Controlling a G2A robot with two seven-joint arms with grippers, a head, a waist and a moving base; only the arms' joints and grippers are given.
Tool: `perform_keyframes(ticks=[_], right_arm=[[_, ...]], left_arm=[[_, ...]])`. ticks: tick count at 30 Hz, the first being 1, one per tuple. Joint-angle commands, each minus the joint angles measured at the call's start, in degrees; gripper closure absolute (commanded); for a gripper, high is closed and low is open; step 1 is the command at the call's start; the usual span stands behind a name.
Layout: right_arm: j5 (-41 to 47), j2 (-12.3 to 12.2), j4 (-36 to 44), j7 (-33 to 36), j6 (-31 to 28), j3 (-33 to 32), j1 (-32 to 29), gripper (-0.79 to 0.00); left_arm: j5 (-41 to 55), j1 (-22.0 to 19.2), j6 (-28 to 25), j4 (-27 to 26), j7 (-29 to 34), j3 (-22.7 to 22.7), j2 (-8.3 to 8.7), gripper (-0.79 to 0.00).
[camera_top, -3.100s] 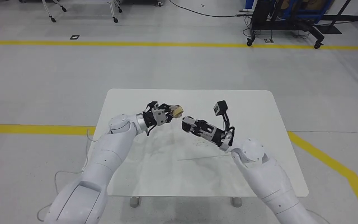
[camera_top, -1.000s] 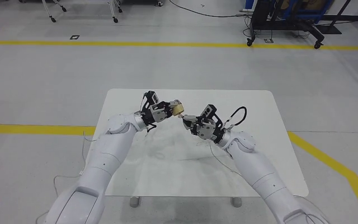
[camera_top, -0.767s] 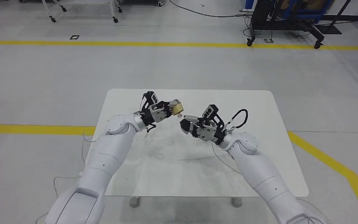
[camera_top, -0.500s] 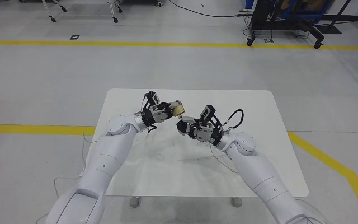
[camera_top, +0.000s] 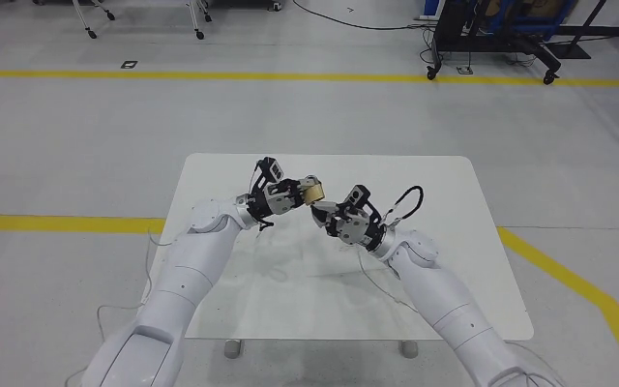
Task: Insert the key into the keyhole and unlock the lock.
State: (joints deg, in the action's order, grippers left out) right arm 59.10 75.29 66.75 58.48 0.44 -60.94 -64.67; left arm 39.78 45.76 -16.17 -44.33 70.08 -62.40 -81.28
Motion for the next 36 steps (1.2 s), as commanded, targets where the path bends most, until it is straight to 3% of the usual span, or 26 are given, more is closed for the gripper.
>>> perform_keyframes(ticks=[1, 9, 18, 21, 23, 24, 28, 33, 36], right_arm=[[0.7, 0.1, -0.4, 0.3, 0.1, 0.1, 0.1, 0.000], [10.7, 1.1, -2.2, 5.6, 4.2, -0.2, 0.0, 0.000], [9.5, 1.4, -3.5, 6.5, 3.7, -0.1, 0.8, 0.000], [6.2, 1.2, -2.9, 6.0, 1.8, -0.4, 1.0, -0.329], [3.5, 1.0, -2.2, 5.6, 0.4, -0.8, 0.9, -0.437], [2.2, 0.8, -1.7, 5.4, -0.2, -1.0, 0.8, -0.554], [-8.1, -0.3, 0.6, 2.0, -3.2, -2.7, 0.7, -0.773], [-20.4, -2.4, 7.0, -1.3, -5.9, -7.7, -1.3, -0.785], [-33.9, -4.2, 13.9, -8.3, -8.7, -12.8, -4.4, -0.785]], left_arm=[[-0.2, 0.0, -0.6, -0.1, 0.2, 0.1, -0.04, 0.000], [0.1, 0.4, -4.4, -0.6, -0.5, -0.7, 0.05, 0.000], [0.1, 0.8, -4.6, -1.1, -0.9, -1.1, 0.21, 0.000], [-0.1, 0.8, -4.3, -1.0, -1.4, -1.2, 0.25, 0.000], [-0.2, 0.8, -3.9, -0.9, -1.8, -1.3, 0.28, 0.000], [-0.4, 0.8, -3.4, -0.7, -2.2, -1.3, 0.31, 0.000], [-1.7, 0.5, -2.3, -0.4, -4.0, -1.2, 0.42, 0.000], [-6.3, 0.1, -1.1, -0.5, -6.7, -0.3, 0.62, 0.000], [-12.4, -0.4, 0.8, -1.1, -10.2, 1.3, 0.75, 0.000]])
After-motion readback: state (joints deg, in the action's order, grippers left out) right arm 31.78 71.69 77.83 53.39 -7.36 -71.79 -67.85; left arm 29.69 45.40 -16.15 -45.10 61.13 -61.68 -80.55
